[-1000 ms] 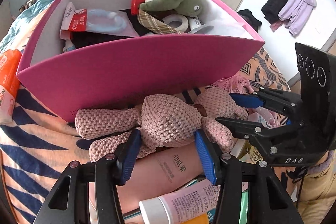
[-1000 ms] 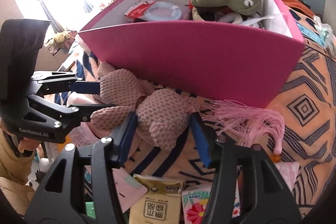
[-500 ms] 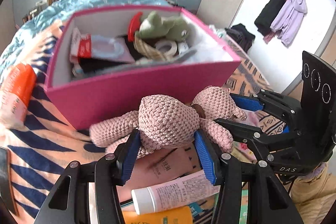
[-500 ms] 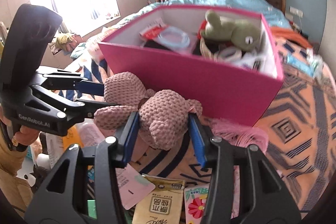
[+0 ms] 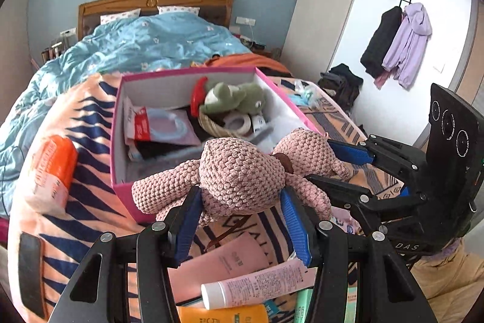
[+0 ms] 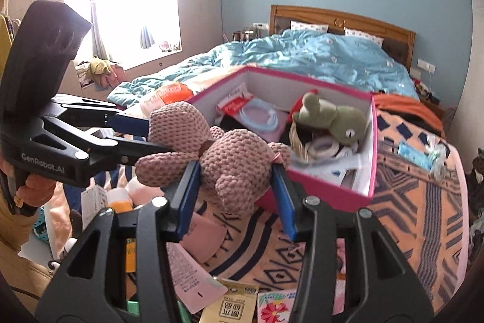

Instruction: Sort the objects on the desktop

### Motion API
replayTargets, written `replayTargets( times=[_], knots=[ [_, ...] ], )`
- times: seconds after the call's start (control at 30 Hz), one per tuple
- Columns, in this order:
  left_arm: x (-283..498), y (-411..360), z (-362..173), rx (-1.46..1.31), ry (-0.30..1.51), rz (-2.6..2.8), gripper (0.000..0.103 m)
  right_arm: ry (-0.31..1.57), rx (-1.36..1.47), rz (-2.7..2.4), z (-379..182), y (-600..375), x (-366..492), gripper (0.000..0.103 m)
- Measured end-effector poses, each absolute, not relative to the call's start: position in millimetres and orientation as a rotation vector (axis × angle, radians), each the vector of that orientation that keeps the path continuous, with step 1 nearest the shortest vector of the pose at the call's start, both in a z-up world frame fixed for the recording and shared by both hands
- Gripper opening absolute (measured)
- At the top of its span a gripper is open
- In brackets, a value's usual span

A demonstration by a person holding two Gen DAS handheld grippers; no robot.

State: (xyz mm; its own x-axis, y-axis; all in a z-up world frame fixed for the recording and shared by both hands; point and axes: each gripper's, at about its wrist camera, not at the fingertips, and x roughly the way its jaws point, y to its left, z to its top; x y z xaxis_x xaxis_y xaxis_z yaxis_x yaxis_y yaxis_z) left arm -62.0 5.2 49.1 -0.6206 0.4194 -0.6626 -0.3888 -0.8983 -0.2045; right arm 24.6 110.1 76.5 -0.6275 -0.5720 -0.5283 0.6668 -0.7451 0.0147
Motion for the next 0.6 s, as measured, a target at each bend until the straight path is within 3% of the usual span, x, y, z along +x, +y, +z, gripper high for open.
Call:
replayTargets(
  times=[0.6],
  knots=[
    [-80, 2, 74, -0.959, -0.037, 2.551, 0.053, 0.249, 0.589, -2.338, 100, 105, 3, 0.050]
  ],
)
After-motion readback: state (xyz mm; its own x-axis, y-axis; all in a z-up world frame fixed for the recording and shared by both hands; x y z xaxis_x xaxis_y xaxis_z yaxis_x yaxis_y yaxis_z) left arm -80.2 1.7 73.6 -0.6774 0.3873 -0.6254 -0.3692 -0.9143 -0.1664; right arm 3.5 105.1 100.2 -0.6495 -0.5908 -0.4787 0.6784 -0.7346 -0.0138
